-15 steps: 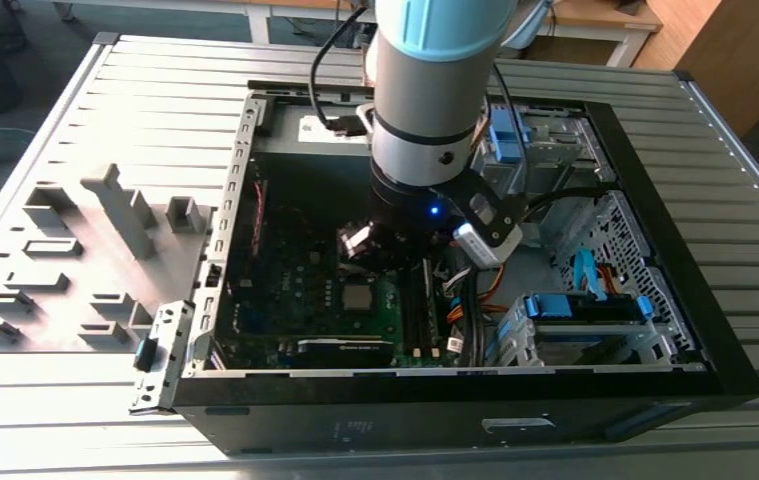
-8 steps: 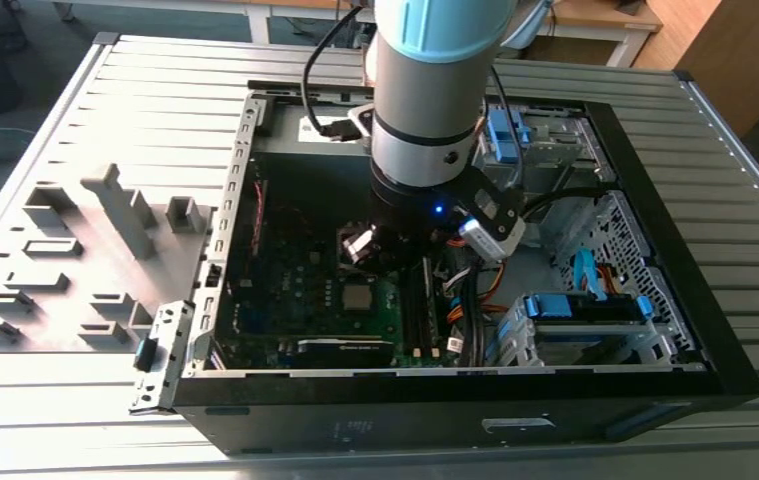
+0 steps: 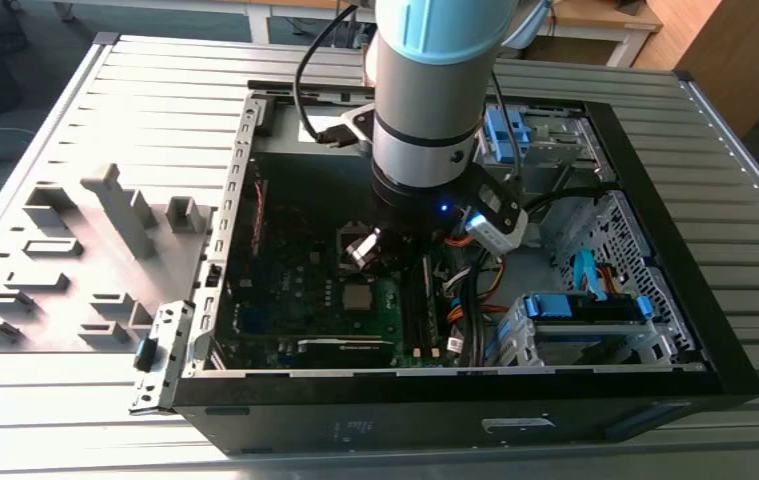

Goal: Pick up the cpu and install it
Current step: 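Close the cpu cover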

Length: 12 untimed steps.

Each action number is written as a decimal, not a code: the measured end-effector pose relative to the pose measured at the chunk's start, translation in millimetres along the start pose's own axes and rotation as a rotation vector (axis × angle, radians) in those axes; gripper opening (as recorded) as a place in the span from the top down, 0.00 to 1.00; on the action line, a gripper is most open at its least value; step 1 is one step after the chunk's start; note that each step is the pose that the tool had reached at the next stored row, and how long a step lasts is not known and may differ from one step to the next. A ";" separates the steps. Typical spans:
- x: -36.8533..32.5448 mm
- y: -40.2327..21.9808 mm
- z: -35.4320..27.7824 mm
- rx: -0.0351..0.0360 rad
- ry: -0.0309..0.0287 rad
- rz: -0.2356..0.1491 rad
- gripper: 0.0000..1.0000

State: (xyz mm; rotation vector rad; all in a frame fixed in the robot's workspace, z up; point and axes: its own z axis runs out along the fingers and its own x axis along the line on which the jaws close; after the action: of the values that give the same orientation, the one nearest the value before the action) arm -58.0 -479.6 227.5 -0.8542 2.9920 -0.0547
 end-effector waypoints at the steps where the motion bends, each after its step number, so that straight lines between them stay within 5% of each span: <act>1: 0.0 0.0 0.0 0.0000 0.0000 0.000 0.89; 5: -1.3 1.8 -0.1 0.0002 0.0002 0.000 0.89; 12: -9.6 15.2 0.7 0.0000 0.0001 0.000 0.89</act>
State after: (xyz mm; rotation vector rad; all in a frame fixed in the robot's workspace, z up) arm -57.9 -461.6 226.4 -0.8546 2.9920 -0.0548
